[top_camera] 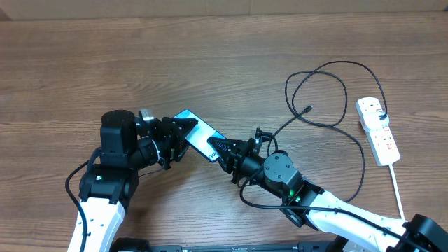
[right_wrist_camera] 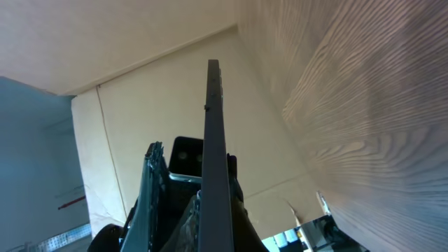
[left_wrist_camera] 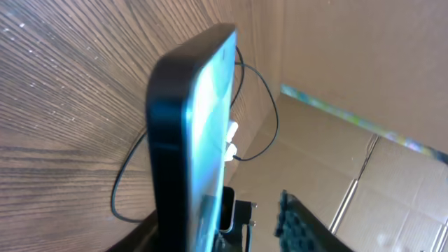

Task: Plug charger to phone and switch on socket
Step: 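Open the right gripper and withdraw it from the phone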

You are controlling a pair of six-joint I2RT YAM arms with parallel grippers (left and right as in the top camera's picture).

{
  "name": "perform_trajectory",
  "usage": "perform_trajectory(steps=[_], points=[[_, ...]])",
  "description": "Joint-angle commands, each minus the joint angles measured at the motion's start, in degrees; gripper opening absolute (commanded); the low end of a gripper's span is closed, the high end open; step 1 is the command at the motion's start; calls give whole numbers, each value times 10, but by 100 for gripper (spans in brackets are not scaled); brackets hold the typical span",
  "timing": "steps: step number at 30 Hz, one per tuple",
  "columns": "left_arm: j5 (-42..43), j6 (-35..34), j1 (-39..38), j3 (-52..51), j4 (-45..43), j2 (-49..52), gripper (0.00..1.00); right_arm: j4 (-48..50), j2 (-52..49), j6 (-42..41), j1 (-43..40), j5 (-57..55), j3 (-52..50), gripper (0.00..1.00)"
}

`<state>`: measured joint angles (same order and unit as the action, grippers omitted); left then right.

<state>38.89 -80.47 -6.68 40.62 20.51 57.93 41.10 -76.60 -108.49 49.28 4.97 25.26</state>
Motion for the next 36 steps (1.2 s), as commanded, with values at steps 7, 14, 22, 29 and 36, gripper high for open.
perform_trajectory(steps=[7, 14, 22, 29, 36], points=[[10, 8, -5, -3, -4, 1, 27, 32, 2, -40, 5, 33, 19, 4], [5, 21, -5, -3, -2, 1, 20, 42, 2, -40, 5, 71, 19, 4], [0, 21, -5, -3, -2, 1, 4, 41, 2, -40, 5, 72, 19, 4], [-9, 21, -5, -3, -2, 1, 4, 41, 2, -40, 5, 91, 19, 25], [-84, 101, -5, -3, 10, 1, 4, 16, 2, -40, 5, 143, 19, 59]])
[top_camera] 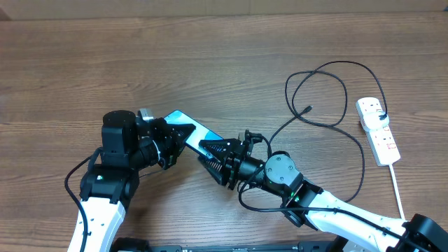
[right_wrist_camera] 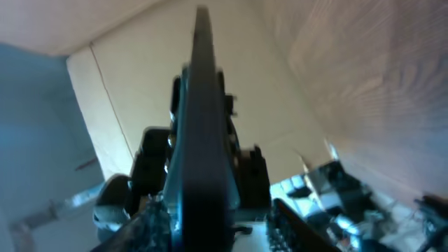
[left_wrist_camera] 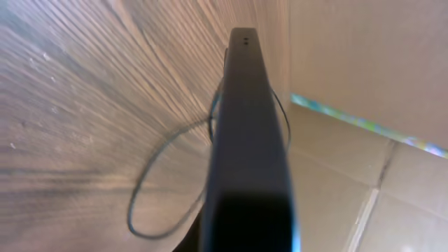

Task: Plug charger to phone and switch on socket
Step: 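Open the right gripper and withdraw it from the phone, then move the right gripper to the black cable and grasp the USB-C plug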

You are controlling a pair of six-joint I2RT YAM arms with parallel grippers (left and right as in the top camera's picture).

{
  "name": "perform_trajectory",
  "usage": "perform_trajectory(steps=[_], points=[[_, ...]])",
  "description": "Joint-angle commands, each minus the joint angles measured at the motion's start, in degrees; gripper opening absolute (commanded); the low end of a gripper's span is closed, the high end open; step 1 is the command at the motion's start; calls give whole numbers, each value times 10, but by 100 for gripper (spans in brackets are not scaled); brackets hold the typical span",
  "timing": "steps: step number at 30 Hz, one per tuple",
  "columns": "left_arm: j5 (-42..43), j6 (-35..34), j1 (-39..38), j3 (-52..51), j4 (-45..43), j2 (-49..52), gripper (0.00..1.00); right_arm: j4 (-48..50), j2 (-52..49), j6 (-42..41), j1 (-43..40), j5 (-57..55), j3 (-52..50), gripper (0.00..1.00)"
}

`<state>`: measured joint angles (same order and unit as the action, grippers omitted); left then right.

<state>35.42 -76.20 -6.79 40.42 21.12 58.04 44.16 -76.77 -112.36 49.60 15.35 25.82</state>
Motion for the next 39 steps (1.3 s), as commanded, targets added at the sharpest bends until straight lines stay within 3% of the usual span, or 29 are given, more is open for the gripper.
perform_trajectory(steps=[1, 4, 7, 9, 12, 17, 21, 27, 33, 39], points=[[-63, 73, -3, -1, 12, 0, 4, -30, 3, 2, 2, 45, 13, 66], [-90, 128, -3, -1, 24, 1, 4, -112, 3, 16, 2, 44, 13, 91], [-106, 200, -3, -1, 26, 2, 4, -169, 3, 188, -6, 12, 13, 100], [-103, 235, -3, -1, 27, 4, 4, -186, 3, 315, -13, -4, 13, 100], [-103, 263, -3, -1, 45, 9, 4, -209, 3, 391, -33, -26, 13, 100], [-70, 311, -3, -1, 65, 23, 4, -232, 7, 461, -84, -33, 13, 100], [-33, 321, -3, -1, 60, 43, 4, -306, 25, 520, -128, -33, 28, 100], [37, 336, -3, -1, 27, 83, 4, -527, 37, 578, -211, -60, 120, 100], [93, 335, -3, -1, -8, 102, 4, -729, 37, 629, -260, -187, 231, 100], [127, 333, -3, -1, -31, 102, 4, -743, 37, 694, -265, -235, 262, 100]])
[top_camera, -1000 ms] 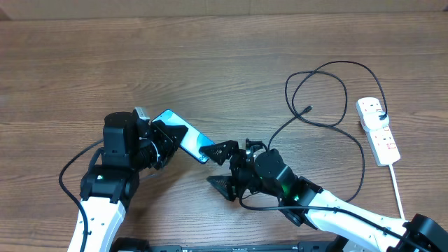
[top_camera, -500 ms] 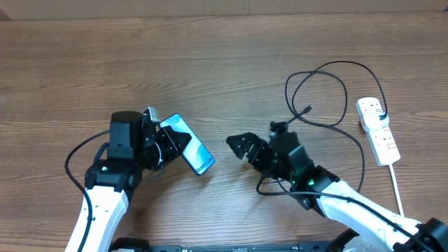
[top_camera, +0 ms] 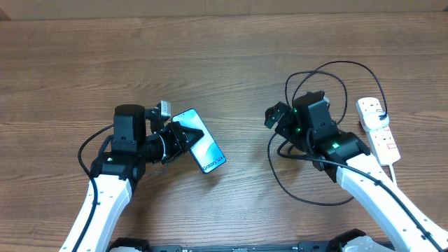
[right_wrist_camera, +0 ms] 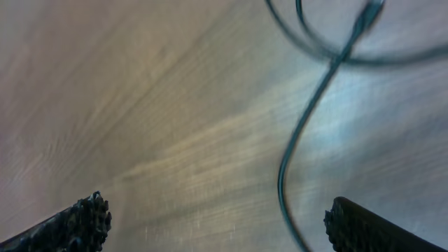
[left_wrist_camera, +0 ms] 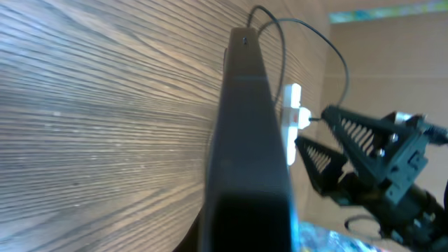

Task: Plug charger to phone and switch on socket
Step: 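Move the right gripper to the black cable and grasp the USB-C plug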

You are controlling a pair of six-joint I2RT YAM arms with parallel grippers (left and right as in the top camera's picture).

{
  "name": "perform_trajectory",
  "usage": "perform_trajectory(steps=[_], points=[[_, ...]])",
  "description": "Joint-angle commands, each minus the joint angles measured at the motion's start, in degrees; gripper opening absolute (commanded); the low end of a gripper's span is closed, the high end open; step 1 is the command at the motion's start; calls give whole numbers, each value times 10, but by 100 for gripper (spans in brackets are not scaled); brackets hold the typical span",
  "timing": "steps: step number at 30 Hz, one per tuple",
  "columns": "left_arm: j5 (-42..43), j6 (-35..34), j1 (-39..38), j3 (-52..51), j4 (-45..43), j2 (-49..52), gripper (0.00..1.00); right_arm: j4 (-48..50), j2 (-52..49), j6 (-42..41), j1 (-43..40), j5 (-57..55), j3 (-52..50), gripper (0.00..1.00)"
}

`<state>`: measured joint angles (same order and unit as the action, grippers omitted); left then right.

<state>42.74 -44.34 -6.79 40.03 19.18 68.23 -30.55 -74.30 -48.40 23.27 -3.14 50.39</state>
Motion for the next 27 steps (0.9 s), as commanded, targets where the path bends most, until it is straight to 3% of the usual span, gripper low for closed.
perform_trajectory(steps=[1, 8, 16, 21, 24, 27], points=[[59, 15, -3, 3, -15, 0, 4, 4, 12, 54, -2, -50, 15, 100], [65, 15, -3, 3, -19, 0, 4, 33, 11, 54, -2, -65, 14, 100], [69, 15, -3, 3, -18, 0, 4, -20, -6, 52, -43, -63, 62, 85], [69, 15, -3, 3, -18, 0, 4, -75, -70, 52, -96, -55, 129, 77], [69, 13, -3, 3, -18, 0, 4, -74, -137, 52, -119, -38, 156, 70], [69, 6, -3, 3, -17, 0, 4, -58, -181, 50, -125, -39, 162, 70]])
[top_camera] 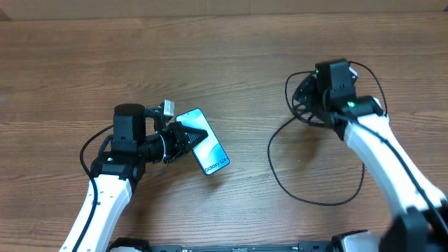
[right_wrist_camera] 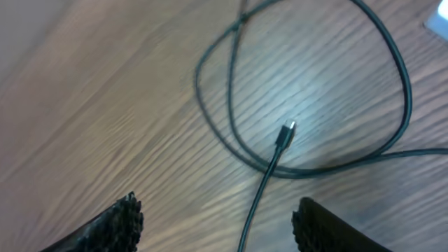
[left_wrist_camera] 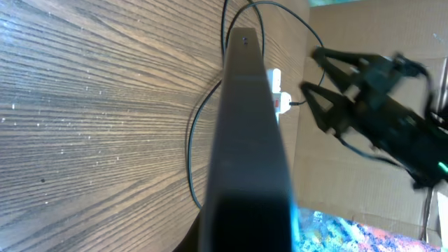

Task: Plug charger to phone and switch on socket
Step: 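Move the right gripper to the black cable and grasp the USB-C plug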

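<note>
The phone [top_camera: 205, 150], black-edged with a lit blue screen, is held edge-on in my left gripper [top_camera: 183, 137], which is shut on its near end. From the left wrist the phone [left_wrist_camera: 246, 119] fills the middle of the view. My right gripper [top_camera: 305, 95] hangs open above the black charger cable [top_camera: 313, 201]. In the right wrist view the cable's small plug tip [right_wrist_camera: 285, 133] lies on the table just ahead of my open gripper [right_wrist_camera: 218, 210]. The white socket strip [left_wrist_camera: 274, 94] shows past the phone; overhead the right arm hides it.
The cable [right_wrist_camera: 231, 112] lies in loose loops over the right half of the wooden table [top_camera: 210, 63]. Cardboard walls [left_wrist_camera: 392, 28] stand behind the table's far edge.
My right gripper has moved from the table's middle right to the back right, above the plug tip. The arm now covers the socket strip overhead. The left gripper still holds the phone.
At first both grippers were shut on the phone near the front middle, and they still were a moment later. Then the right gripper had let go and stood open by the cable. Now it is over the plug tip, and the left alone holds the phone.
</note>
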You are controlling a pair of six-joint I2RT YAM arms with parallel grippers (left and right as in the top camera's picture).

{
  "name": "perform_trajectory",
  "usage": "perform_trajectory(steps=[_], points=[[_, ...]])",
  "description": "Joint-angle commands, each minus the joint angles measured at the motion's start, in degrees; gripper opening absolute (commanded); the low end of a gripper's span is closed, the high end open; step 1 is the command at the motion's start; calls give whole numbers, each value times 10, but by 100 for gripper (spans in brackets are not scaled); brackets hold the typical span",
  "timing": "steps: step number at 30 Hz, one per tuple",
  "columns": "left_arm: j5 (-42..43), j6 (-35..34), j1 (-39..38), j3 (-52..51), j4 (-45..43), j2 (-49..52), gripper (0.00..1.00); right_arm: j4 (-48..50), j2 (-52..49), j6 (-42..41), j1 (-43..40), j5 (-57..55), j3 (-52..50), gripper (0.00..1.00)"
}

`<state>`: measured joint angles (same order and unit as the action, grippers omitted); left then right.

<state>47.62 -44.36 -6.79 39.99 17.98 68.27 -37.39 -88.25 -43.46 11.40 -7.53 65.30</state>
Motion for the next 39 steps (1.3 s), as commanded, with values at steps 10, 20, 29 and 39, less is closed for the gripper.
perform_trajectory(steps=[10, 20, 29, 39], points=[[20, 4, -3, 3, 1, 0, 4, 52, -138, -63, -15, -17, 13, 61], [20, 4, -3, 3, 2, 0, 4, 51, -174, -136, -15, -19, 11, 54], [19, 4, -3, 3, 2, 0, 4, 73, -217, -136, -15, -17, 11, 49], [19, 4, -3, 3, 2, 0, 4, 72, -227, -136, -14, -3, 11, 37]])
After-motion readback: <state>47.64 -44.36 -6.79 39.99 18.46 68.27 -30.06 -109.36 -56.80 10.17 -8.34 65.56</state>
